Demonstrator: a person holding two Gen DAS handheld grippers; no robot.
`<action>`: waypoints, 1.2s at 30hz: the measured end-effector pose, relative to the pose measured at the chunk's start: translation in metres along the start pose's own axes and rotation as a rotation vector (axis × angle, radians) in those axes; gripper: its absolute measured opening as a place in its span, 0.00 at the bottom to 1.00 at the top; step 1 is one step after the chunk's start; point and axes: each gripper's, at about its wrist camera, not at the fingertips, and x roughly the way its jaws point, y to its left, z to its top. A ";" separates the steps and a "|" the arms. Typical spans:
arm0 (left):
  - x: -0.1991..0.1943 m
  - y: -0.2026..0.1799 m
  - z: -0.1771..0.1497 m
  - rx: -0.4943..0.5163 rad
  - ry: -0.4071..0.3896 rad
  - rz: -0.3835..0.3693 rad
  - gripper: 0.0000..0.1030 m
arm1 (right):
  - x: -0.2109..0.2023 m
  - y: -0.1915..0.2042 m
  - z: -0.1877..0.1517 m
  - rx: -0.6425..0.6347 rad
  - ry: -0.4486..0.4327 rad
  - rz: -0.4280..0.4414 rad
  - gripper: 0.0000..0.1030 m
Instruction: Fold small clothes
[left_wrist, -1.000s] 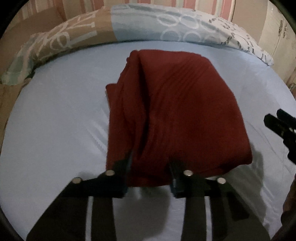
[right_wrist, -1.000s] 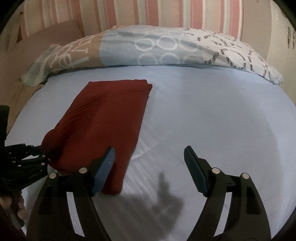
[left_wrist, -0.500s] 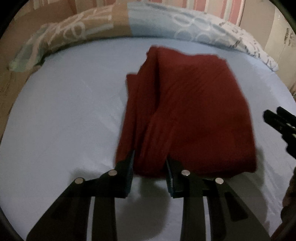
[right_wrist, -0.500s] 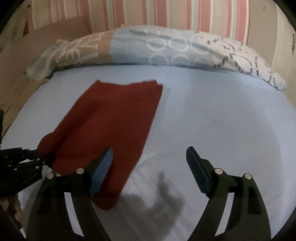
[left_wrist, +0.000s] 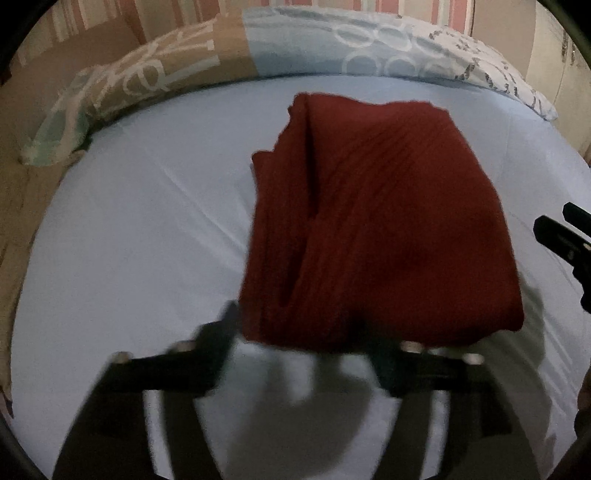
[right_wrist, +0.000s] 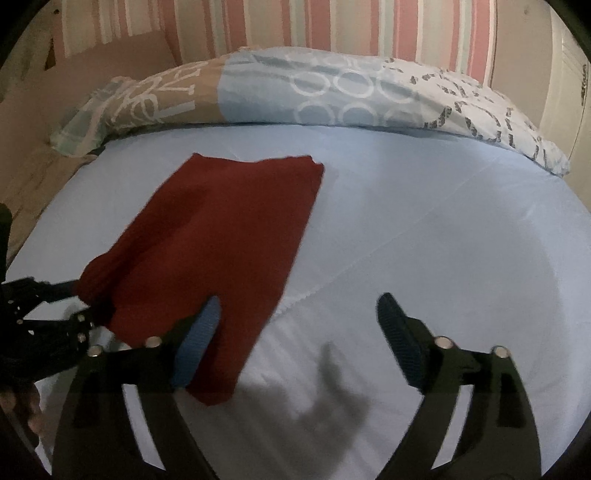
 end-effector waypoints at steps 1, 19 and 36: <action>-0.004 0.001 -0.001 0.007 -0.006 -0.005 0.71 | -0.003 0.001 0.000 0.000 -0.004 0.006 0.90; 0.000 0.037 0.003 0.113 0.047 -0.076 0.91 | 0.009 0.021 -0.006 0.089 0.063 0.020 0.97; -0.011 0.048 0.033 0.083 0.028 -0.240 0.98 | 0.020 0.023 0.017 0.087 0.024 -0.016 0.97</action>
